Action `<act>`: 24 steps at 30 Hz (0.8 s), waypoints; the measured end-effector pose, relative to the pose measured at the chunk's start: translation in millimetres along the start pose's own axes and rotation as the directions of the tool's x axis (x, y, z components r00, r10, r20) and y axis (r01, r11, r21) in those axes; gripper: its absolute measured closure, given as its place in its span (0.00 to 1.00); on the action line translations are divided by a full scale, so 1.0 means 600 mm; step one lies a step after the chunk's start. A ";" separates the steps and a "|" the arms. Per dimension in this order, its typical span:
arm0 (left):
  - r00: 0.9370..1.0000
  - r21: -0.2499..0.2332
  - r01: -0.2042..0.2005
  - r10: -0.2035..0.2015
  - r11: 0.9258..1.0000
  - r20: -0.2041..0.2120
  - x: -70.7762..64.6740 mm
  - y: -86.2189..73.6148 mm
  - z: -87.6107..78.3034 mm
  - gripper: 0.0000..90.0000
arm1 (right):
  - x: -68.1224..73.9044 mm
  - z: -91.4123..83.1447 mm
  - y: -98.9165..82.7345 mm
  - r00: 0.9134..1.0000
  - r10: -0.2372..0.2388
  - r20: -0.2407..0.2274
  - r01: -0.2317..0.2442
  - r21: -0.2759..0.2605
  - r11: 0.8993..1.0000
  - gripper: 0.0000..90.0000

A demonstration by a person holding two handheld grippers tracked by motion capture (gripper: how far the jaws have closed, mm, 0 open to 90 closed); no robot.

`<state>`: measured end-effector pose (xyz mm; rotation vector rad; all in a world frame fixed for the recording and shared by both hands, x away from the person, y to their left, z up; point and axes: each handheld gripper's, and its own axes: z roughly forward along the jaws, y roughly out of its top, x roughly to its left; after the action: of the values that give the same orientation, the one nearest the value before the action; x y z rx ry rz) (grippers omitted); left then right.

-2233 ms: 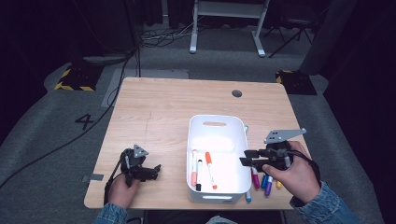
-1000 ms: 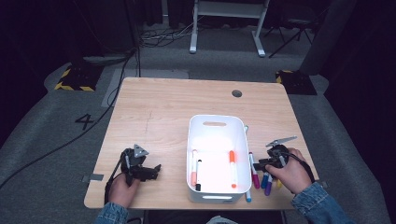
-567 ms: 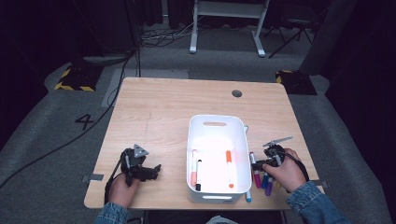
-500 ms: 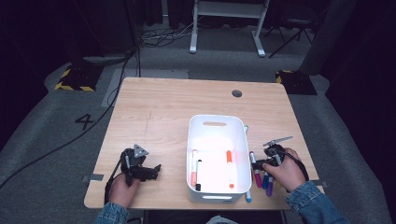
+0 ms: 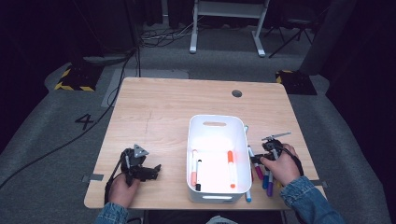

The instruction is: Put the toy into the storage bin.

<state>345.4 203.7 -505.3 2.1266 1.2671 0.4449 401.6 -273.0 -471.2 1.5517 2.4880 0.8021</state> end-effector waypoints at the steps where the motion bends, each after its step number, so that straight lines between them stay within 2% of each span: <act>1: 1.000 0.000 0.000 0.000 1.000 0.000 0.000 0.000 0.000 0.00 | 0.000 0.004 0.002 1.000 0.013 0.002 -0.013 -0.002 1.000 0.79; 3: 1.000 0.000 0.000 0.000 1.000 0.000 0.000 0.000 0.000 0.00 | 0.001 0.005 0.002 1.000 0.018 0.005 -0.018 -0.006 1.000 0.76; 8: 1.000 0.000 0.000 0.000 1.000 0.000 0.000 0.000 0.000 0.00 | 0.004 0.005 0.002 1.000 0.000 0.031 0.001 -0.007 1.000 0.80; 12: 1.000 0.000 0.000 0.000 1.000 0.000 0.000 0.000 0.000 0.00 | 0.004 0.005 0.001 0.999 0.006 0.032 -0.006 -0.009 1.000 0.81; 16: 1.000 0.000 0.000 0.000 1.000 0.000 0.000 0.000 0.000 0.00 | 0.002 0.006 0.002 0.999 0.036 0.027 -0.035 -0.012 0.999 0.85; 24: 1.000 0.000 0.000 0.000 1.000 0.000 0.000 0.000 0.000 0.00 | -0.005 0.007 0.005 0.996 0.084 0.010 -0.083 -0.034 0.996 0.85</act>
<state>345.4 203.7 -505.3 2.1265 1.2672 0.4445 407.0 -273.1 -473.9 1.6542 2.4035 0.8397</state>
